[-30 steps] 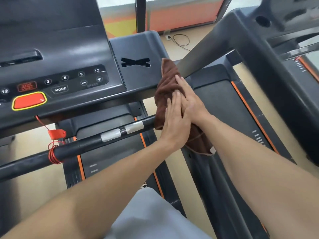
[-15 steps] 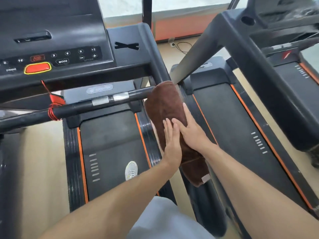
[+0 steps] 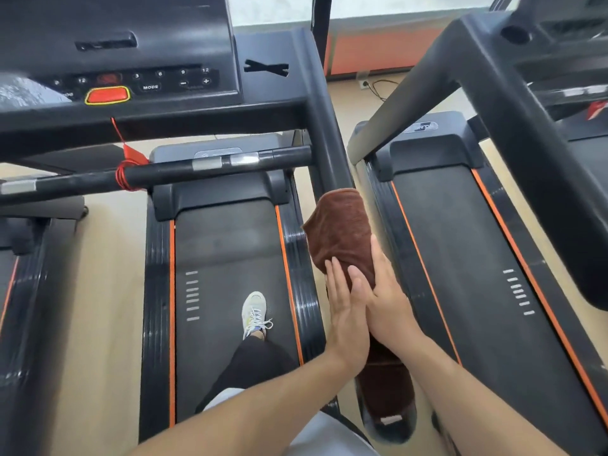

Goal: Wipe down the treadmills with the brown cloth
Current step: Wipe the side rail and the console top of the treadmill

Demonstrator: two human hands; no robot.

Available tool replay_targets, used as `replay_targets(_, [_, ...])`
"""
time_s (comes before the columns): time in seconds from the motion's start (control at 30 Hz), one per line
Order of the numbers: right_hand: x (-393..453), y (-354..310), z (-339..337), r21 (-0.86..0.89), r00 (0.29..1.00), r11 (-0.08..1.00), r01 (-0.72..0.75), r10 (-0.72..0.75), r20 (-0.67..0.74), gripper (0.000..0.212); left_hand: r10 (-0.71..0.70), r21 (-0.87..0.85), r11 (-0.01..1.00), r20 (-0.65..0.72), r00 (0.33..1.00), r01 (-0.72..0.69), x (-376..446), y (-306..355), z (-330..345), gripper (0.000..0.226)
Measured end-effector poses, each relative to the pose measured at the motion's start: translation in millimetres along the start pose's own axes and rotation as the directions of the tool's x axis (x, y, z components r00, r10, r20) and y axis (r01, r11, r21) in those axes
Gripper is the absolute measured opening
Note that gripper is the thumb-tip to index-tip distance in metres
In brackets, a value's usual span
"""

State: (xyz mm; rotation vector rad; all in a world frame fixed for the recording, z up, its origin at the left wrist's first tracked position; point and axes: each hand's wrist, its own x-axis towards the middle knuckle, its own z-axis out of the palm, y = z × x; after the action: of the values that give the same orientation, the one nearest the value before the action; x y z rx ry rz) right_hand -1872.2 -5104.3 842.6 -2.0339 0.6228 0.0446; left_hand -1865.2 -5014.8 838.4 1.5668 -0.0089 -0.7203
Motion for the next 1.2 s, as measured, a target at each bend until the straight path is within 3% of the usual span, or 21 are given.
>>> replay_targets(0.1, [24, -8, 0, 0.02, 0.999, 0.999, 0.034, -0.033, -0.025, 0.072, 0.0, 0.061, 0.998, -0.022, 1.0, 0.001, 25, 18, -4, 0.077])
replay_targets(0.2, [58, -18, 2, -0.024, 0.994, 0.996, 0.091, -0.092, -0.056, 0.069, 0.058, 0.124, 0.991, -0.046, 0.997, -0.052, 57, 29, -11, 0.083])
replay_targets(0.33, [114, -34, 4, -0.066, 0.991, 0.995, 0.077, -0.084, -0.105, 0.055, 0.198, 0.33, 0.924, 0.02, 0.98, -0.193, 104, 50, -26, 0.064])
replay_targets(0.47, [171, -64, 2, -0.078, 0.982, 0.991, 0.108, -0.119, -0.147, 0.053, 0.315, 0.522, 0.783, 0.135, 0.94, -0.337, 163, 91, -53, 0.086])
replay_targets(0.53, [203, -80, 4, -0.165, 0.963, 0.968, 0.187, -0.214, -0.165, 0.053, 0.325, 0.543, 0.752, 0.188, 0.927, -0.374, 186, 120, -67, 0.075])
replay_targets(0.6, [243, -96, 9, -0.278, 0.94, 0.933, 0.228, -0.285, -0.186, 0.047, 0.354, 0.519, 0.771, 0.133, 0.926, -0.369, 209, 155, -89, 0.062])
replay_targets(0.7, [295, -125, 22, -0.37, 0.95, 0.918, 0.139, -0.229, -0.212, 0.057, 0.461, 0.585, 0.719, 0.002, 0.887, -0.375, 263, 196, -139, 0.053])
replay_targets(0.77, [326, -148, 31, -0.529, 0.941, 0.84, 0.123, -0.268, -0.206, 0.06, 0.489, 0.682, 0.631, 0.02, 0.872, -0.37, 307, 218, -171, 0.051])
replay_targets(0.83, [357, -168, 35, -0.676, 0.933, 0.72, 0.155, -0.331, -0.139, 0.063, 0.491, 0.752, 0.55, 0.06, 0.869, -0.363, 347, 238, -191, 0.053])
replay_targets(0.9, [386, -183, 33, -0.722, 0.955, 0.671, 0.17, -0.293, -0.047, 0.063, 0.445, 0.781, 0.515, 0.108, 0.889, -0.352, 376, 256, -196, 0.054])
replay_targets(1.0, [417, -198, 29, -0.736, 0.967, 0.658, 0.157, -0.255, -0.021, 0.063, 0.356, 0.813, 0.481, 0.16, 0.92, -0.328, 412, 276, -200, 0.055])
replay_targets(1.1, [443, -206, 29, -0.728, 0.975, 0.678, 0.102, -0.215, -0.064, 0.061, 0.246, 0.883, 0.408, 0.137, 0.96, -0.23, 441, 301, -205, 0.06])
replay_targets(1.2, [463, -218, 34, -0.687, 0.98, 0.727, 0.012, -0.146, -0.136, 0.061, 0.162, 0.919, 0.343, 0.147, 0.976, -0.195, 456, 326, -203, 0.05])
